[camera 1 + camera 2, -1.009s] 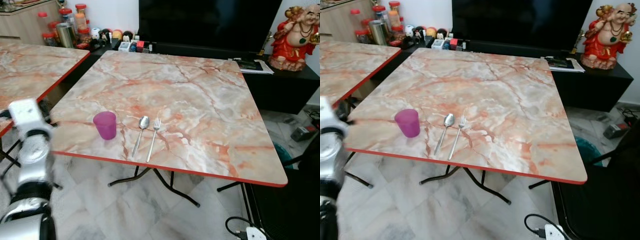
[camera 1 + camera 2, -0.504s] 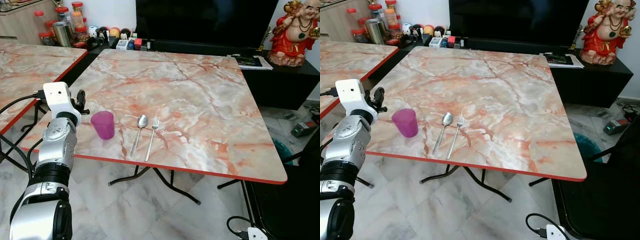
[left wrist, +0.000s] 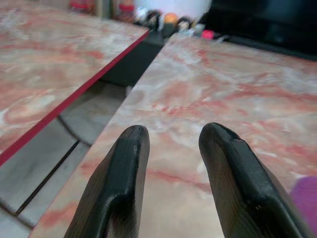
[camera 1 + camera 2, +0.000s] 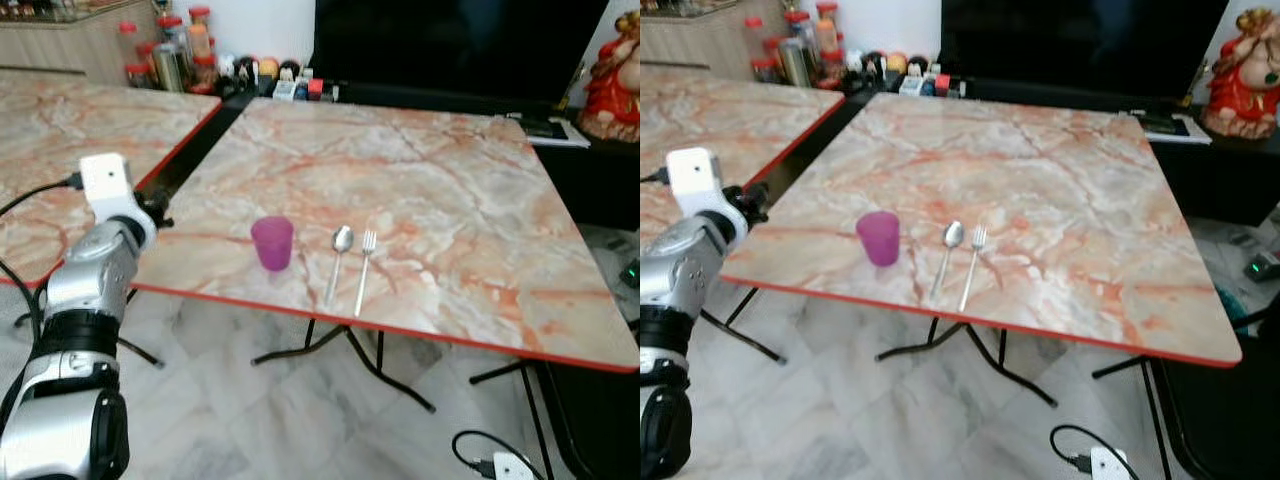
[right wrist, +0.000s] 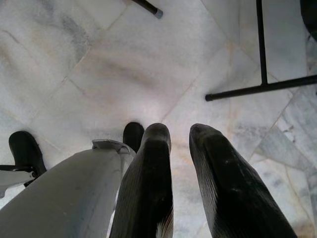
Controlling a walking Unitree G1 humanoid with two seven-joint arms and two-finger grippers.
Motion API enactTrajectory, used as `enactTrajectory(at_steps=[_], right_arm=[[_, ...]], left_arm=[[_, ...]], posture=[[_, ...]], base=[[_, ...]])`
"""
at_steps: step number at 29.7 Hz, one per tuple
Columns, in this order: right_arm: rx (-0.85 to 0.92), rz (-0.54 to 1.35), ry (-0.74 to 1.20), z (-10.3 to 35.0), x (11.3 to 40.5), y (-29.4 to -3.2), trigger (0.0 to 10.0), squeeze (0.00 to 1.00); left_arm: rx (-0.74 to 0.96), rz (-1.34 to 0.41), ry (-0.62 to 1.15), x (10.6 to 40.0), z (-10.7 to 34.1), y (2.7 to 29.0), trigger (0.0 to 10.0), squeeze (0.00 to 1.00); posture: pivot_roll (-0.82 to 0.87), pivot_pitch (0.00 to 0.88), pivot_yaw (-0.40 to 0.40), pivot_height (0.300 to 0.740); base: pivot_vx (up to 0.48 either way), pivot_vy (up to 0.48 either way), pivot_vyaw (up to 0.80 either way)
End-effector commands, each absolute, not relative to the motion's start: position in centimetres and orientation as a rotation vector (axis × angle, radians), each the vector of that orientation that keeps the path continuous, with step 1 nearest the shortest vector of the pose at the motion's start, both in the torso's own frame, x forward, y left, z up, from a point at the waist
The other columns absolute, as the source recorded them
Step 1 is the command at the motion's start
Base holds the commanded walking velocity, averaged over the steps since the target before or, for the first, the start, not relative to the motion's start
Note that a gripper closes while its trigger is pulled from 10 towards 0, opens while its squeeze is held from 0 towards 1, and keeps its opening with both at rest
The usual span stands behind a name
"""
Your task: Setting the table
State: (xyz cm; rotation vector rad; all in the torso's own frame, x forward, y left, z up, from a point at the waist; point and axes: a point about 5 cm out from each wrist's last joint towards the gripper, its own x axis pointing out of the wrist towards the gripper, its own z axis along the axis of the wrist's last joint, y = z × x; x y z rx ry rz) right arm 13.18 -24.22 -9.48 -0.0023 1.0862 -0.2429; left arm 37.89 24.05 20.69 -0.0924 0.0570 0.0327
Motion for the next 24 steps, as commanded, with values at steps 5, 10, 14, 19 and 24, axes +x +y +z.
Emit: enactTrajectory(at_steps=[5,10,14,19,24], right_arm=[[0.018,-0.272,1.078,-9.4,13.3,-24.6,10.0,0.0],[0.026,-0.286,1.073,-9.4,13.2,-24.6,10.0,0.0],[0.023,-0.284,1.064,-9.3,13.3,-24.5,10.0,0.0],[0.034,-0.282,1.06,-9.3,13.3,-24.5,10.0,0.0],[0.03,-0.278,1.059,-9.3,13.4,-24.5,10.0,0.0]], left_arm=[[-0.087,0.028,-0.006,37.9,21.9,23.2,10.0,0.0],[-0.086,0.04,-0.018,37.7,22.2,23.4,10.0,0.0],[-0.068,0.05,-0.023,37.6,22.3,23.5,10.0,0.0],[-0.07,0.108,-0.025,37.6,22.4,24.0,10.0,0.0],[-0.043,0.167,-0.042,37.5,22.7,24.5,10.0,0.0]], posture=[[0.05,0.0,-0.019,0.732],[0.04,0.0,-0.018,0.732],[0.05,0.0,-0.016,0.732],[0.05,0.0,-0.015,0.732],[0.05,0.0,-0.017,0.732]], base=[[0.0,0.0,0.0],[0.0,0.0,-0.63],[0.0,0.0,0.0],[0.0,0.0,0.0],[0.061,0.0,0.0]])
